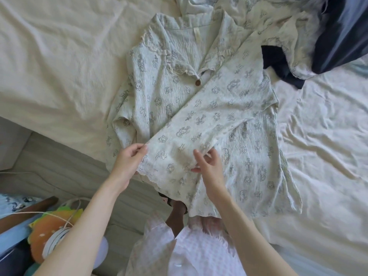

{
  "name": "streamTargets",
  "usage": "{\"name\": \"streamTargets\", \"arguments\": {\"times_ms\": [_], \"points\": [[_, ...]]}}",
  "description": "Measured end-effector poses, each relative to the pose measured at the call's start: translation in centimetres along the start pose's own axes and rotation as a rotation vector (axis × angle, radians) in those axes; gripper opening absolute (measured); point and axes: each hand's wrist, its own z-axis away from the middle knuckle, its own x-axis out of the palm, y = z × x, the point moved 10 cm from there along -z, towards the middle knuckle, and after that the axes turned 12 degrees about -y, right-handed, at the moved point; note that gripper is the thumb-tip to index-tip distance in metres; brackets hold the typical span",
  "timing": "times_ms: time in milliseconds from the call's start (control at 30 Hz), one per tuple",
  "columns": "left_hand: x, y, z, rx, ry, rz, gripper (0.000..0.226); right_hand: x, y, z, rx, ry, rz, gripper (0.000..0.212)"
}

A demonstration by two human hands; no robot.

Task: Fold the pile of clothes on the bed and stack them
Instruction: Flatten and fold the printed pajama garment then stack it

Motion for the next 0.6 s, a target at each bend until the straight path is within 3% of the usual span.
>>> {"name": "streamTargets", "arguments": {"times_ms": [67,233,400,600], "points": [[0.2,-1.2,-0.2,-0.042,-0.005,-0.011,0.007,0.7,1.3,-0.2,0.085,-0.039,0.037,0.010],[0.7,-2.8,-1.1,-0.064,-0.048,-0.102,0.006,-2.1,1.3,0.0,0.001,0.201,0.194,0.010],[0.8,-6.7,-0.6,-0.166,-0.010,-0.114,0.022,-3.0,3.7,0.5,0.092,0.143,0.375,0.014],[2.2,-10.8,0.1,-0.247,-0.085,-0.148,0.029,-10.5,3.1,3.2,0.035,0.448,0.525,0.017]]}}
